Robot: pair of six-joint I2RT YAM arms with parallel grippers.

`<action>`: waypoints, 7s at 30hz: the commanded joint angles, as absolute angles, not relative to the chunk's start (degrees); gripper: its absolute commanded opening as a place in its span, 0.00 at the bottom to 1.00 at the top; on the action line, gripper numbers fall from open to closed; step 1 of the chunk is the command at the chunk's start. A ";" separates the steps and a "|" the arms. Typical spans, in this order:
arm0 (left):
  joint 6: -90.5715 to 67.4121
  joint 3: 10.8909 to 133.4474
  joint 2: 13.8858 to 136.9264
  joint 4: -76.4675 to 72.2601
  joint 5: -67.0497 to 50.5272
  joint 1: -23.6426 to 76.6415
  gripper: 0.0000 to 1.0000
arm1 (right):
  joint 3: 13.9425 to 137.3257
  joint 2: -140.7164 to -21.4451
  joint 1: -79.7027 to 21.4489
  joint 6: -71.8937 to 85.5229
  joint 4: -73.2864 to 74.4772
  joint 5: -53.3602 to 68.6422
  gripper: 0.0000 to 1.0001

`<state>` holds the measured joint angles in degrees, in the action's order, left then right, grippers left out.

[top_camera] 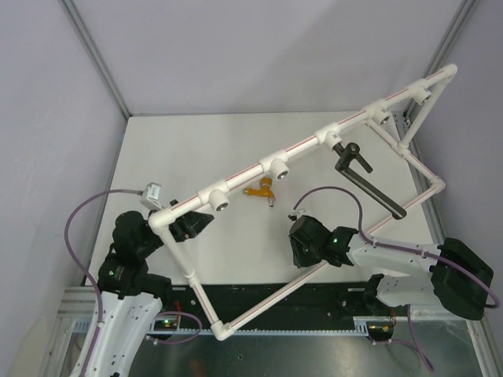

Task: Install the water faucets
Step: Move the adaptor to the center of the board, then pick up the water faucet from the center of the board.

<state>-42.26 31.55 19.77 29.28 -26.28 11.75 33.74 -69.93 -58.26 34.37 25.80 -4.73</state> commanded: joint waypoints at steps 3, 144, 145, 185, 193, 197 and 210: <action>-41.51 32.96 23.61 31.35 -20.94 12.55 0.82 | 33.89 -65.00 -57.79 36.07 23.45 -8.38 0.37; -52.35 30.54 50.64 0.33 -27.74 27.65 0.46 | 35.51 -72.24 -49.98 48.43 -20.37 10.09 0.00; -52.37 30.52 50.63 0.34 -27.80 27.67 0.46 | 35.51 -72.24 -49.99 48.60 -19.94 9.75 0.00; -51.41 32.90 53.89 0.29 -29.35 27.68 0.43 | 33.15 -67.04 -48.07 47.44 -15.11 6.85 0.00; -52.61 32.98 53.60 -1.70 -29.80 27.64 0.58 | 32.70 -67.00 -47.98 48.00 -16.79 7.73 0.00; -54.48 32.75 52.46 -3.42 -30.31 27.68 0.54 | 32.05 -66.75 -47.83 48.94 -18.08 8.37 0.00; -56.45 31.26 51.13 -5.57 -31.65 27.70 0.59 | 29.85 -66.16 -46.06 52.06 -22.53 10.55 0.00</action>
